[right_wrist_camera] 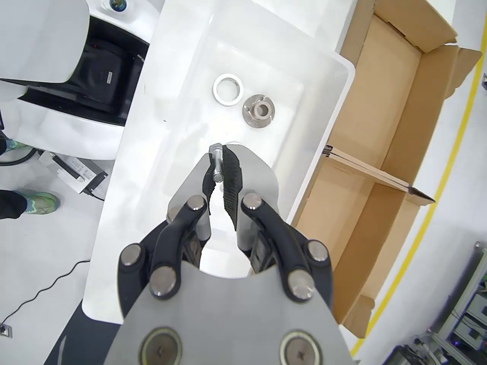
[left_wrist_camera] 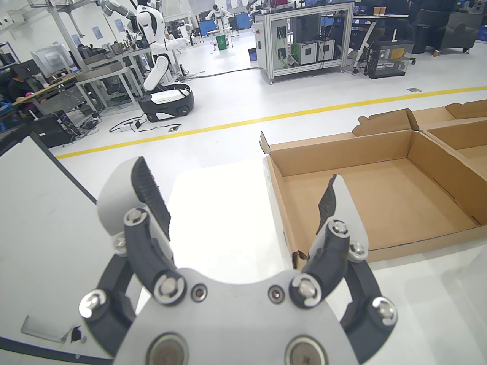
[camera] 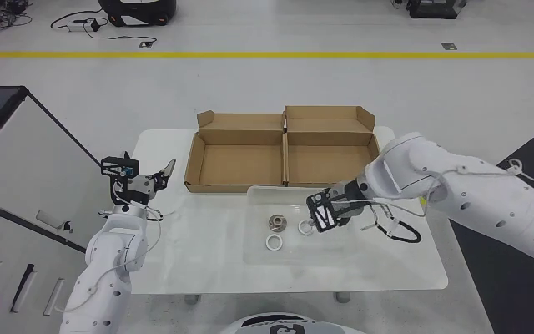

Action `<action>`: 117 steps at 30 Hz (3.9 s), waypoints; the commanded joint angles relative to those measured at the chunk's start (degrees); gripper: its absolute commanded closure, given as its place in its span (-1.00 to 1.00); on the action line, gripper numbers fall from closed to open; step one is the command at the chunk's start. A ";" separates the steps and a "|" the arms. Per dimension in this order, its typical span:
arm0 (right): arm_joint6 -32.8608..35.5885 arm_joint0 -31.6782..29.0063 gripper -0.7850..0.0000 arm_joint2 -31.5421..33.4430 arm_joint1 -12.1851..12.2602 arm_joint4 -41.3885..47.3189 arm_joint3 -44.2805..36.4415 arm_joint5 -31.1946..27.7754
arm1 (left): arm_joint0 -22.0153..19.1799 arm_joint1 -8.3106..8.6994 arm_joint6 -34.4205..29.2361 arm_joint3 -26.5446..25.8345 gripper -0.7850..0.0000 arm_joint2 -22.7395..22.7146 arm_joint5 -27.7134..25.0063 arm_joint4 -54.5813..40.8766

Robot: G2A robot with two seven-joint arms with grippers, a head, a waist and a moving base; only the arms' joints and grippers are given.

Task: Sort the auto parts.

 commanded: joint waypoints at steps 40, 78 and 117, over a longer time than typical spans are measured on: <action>-58.98 12.54 1.00 -8.22 -7.14 -25.55 18.42 -1.95 | 0.00 0.00 0.00 0.00 -1.00 0.00 0.00 0.00; -85.20 20.71 1.00 -8.17 -0.29 -5.54 5.51 -1.95 | 0.00 0.00 0.00 0.00 -1.00 0.00 0.00 0.00; -85.20 19.09 1.00 -5.99 1.73 1.38 0.82 -1.95 | 0.00 0.00 0.00 0.00 -1.00 0.00 0.00 0.00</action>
